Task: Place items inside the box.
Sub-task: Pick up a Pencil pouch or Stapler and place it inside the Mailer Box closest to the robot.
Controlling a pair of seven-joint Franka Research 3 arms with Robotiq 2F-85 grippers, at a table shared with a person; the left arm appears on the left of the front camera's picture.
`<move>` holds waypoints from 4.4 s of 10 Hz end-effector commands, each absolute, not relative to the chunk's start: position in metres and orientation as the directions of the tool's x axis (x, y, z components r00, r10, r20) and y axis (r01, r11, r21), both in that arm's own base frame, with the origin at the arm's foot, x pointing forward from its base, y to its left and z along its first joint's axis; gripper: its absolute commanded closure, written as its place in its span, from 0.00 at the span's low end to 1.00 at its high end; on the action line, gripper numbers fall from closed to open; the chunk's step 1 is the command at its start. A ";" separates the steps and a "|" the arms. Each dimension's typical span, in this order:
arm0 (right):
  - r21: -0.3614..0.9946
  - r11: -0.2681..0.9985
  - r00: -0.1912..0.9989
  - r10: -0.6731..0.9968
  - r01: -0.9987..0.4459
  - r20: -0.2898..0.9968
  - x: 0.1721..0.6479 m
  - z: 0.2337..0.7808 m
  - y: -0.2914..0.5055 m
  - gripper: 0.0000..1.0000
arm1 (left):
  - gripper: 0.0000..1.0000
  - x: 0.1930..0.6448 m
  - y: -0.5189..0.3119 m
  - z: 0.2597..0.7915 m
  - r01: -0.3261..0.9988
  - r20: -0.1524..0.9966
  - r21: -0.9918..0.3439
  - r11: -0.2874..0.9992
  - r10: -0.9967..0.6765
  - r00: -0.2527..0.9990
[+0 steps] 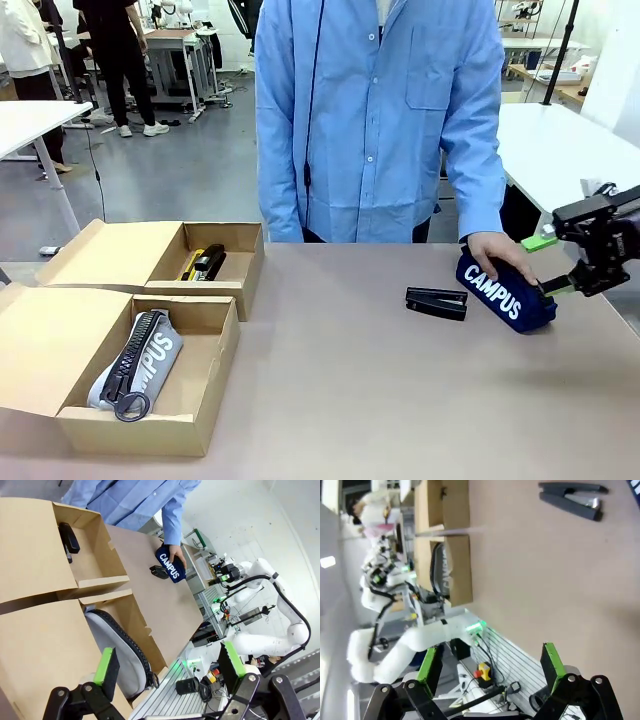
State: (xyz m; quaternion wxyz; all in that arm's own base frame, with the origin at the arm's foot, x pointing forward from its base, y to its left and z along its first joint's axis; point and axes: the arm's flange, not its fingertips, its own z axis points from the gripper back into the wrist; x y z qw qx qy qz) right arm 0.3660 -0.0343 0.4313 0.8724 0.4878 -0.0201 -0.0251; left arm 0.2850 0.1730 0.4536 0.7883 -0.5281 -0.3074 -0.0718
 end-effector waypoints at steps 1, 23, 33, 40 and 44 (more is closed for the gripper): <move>0.973 0.222 0.999 0.011 -0.055 0.053 0.284 0.436 -0.152 0.00 | 0.00 0.284 0.172 0.454 0.461 0.582 -0.781 0.421 0.220 0.783; 0.196 0.710 0.700 0.537 -0.677 0.471 0.360 0.451 0.136 0.00 | 0.00 0.284 0.172 0.454 0.461 0.582 -0.781 0.421 0.220 0.783; 0.006 0.243 0.238 0.949 -0.970 0.207 0.502 0.363 0.171 0.00 | 0.00 0.284 0.172 0.454 0.461 0.582 -0.781 0.421 0.220 0.783; -0.029 0.171 0.164 0.971 -0.985 0.175 0.518 0.289 0.151 0.00 | 0.00 0.284 0.172 0.454 0.461 0.582 -0.781 0.421 0.220 0.783; -0.020 0.196 0.189 0.965 -0.980 0.184 0.512 0.282 0.144 0.00 | 0.00 0.284 0.172 0.454 0.461 0.582 -0.781 0.421 0.220 0.783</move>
